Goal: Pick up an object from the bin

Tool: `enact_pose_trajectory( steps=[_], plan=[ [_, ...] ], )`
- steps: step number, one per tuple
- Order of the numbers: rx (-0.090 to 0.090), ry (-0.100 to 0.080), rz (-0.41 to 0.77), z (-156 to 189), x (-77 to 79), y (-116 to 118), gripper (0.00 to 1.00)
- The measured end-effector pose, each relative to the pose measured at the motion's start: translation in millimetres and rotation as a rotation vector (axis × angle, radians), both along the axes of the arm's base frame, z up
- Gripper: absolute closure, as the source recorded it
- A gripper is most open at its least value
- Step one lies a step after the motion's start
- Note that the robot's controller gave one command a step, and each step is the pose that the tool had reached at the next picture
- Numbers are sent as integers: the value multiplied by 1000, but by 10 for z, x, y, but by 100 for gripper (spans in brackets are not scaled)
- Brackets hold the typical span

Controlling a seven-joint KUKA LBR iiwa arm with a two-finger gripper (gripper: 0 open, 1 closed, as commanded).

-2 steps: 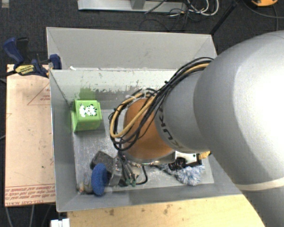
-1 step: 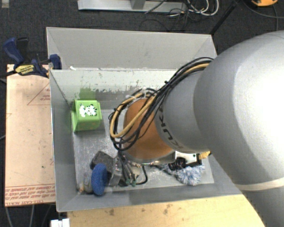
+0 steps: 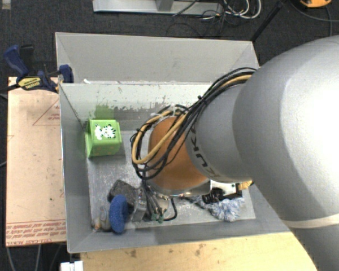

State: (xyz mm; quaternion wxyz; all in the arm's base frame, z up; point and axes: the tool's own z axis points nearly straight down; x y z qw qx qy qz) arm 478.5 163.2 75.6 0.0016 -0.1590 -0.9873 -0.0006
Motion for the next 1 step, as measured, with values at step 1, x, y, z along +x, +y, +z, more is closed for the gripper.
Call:
enact_pose_trajectory(
  steps=[1],
  plan=[
    [-3,5,1,197,-18,-8,100]
  ],
)
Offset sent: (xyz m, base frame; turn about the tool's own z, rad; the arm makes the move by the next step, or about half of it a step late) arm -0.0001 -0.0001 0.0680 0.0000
